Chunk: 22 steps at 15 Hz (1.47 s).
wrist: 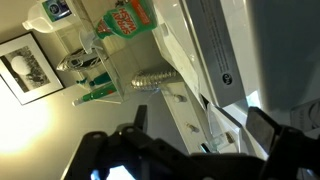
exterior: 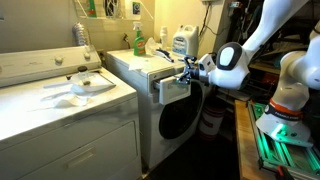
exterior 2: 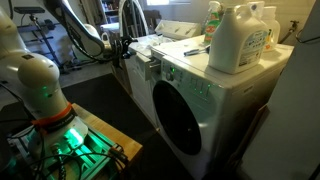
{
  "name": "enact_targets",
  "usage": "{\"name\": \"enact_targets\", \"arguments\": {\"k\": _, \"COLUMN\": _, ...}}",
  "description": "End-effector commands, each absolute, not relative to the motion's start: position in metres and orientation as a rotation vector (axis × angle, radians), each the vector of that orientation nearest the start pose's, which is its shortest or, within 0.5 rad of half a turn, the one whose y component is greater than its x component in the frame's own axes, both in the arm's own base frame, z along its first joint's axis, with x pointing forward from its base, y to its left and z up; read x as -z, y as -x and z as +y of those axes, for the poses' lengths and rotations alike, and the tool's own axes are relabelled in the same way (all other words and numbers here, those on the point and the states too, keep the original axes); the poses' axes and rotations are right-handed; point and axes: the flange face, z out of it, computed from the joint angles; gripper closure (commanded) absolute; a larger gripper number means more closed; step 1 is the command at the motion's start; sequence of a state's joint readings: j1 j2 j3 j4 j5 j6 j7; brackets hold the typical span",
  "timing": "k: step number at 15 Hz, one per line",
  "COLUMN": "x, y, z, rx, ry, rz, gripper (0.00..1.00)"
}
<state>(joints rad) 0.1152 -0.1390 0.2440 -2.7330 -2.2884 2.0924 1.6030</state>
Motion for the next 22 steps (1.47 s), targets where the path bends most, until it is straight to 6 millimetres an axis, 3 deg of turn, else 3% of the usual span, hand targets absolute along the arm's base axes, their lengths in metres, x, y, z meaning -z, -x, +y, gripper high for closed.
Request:
{"name": "enact_targets", "arguments": {"k": 1, "x": -0.289, "y": -0.393, "z": 0.107, "rx": -1.207, "ry": -1.708, "rz": 0.718, "gripper": 0.0}}
{"name": "enact_targets", "arguments": {"k": 4, "x": -0.334, "y": -0.411, "z": 0.098, "rx": -1.191, "ry": -1.712, "rz": 0.626, "gripper": 0.0}}
{"name": "enact_targets", "arguments": {"k": 5, "x": -0.354, "y": -0.417, "z": 0.093, "rx": -1.172, "ry": -1.788, "rz": 0.635, "gripper": 0.0}}
{"name": "enact_targets", "arguments": {"k": 6, "x": -0.355, "y": -0.423, "z": 0.097, "rx": -1.161, "ry": -1.86, "rz": 0.644, "gripper": 0.0}}
{"name": "enact_targets", "arguments": {"k": 8, "x": -0.386, "y": -0.436, "z": 0.086, "rx": -1.134, "ry": -1.978, "rz": 0.665, "gripper": 0.0}}
{"name": "enact_targets", "arguments": {"k": 12, "x": -0.443, "y": -0.462, "z": 0.04, "rx": -1.126, "ry": -2.212, "rz": 0.652, "gripper": 0.0}}
{"name": "enact_targets", "arguments": {"k": 14, "x": -0.442, "y": -0.472, "z": 0.012, "rx": -1.087, "ry": -2.318, "rz": 0.617, "gripper": 0.0}}
{"name": "enact_targets", "arguments": {"k": 16, "x": -0.426, "y": -0.475, "z": -0.007, "rx": -0.987, "ry": -2.391, "rz": 0.564, "gripper": 0.0}}
{"name": "enact_targets", "arguments": {"k": 19, "x": -0.41, "y": -0.475, "z": -0.009, "rx": -0.765, "ry": -2.442, "rz": 0.498, "gripper": 0.0}}
{"name": "enact_targets", "arguments": {"k": 21, "x": -0.416, "y": -0.475, "z": -0.002, "rx": -0.612, "ry": -2.458, "rz": 0.465, "gripper": 0.0}}
{"name": "enact_targets", "arguments": {"k": 22, "x": -0.411, "y": -0.483, "z": -0.011, "rx": -0.722, "ry": -2.438, "rz": 0.466, "gripper": 0.0}}
